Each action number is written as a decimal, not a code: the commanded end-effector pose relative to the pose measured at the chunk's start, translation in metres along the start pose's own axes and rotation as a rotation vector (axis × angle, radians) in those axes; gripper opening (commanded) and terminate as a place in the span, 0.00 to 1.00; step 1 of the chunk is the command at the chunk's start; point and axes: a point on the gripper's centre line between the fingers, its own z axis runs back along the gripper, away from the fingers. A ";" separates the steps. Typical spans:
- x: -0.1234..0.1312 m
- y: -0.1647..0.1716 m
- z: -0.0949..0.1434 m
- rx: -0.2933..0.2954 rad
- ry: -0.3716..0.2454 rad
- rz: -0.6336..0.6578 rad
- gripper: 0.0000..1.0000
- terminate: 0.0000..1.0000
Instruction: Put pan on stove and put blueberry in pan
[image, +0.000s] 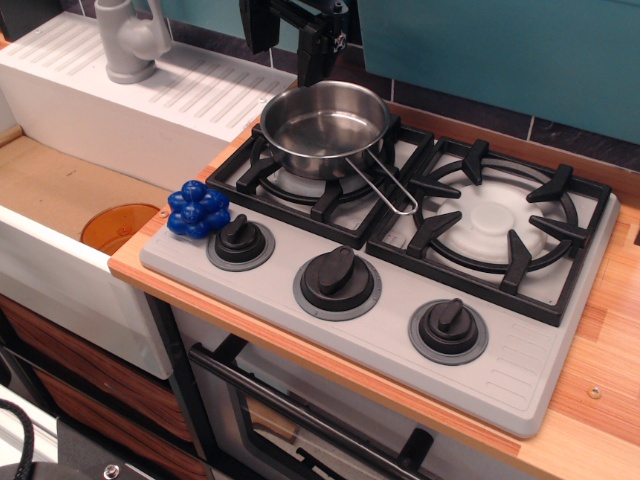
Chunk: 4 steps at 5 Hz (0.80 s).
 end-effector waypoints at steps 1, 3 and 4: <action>-0.036 0.010 0.048 0.067 -0.150 0.061 1.00 0.00; -0.069 0.006 0.041 0.074 -0.200 0.072 1.00 0.00; -0.081 0.000 0.030 0.067 -0.224 0.082 1.00 0.00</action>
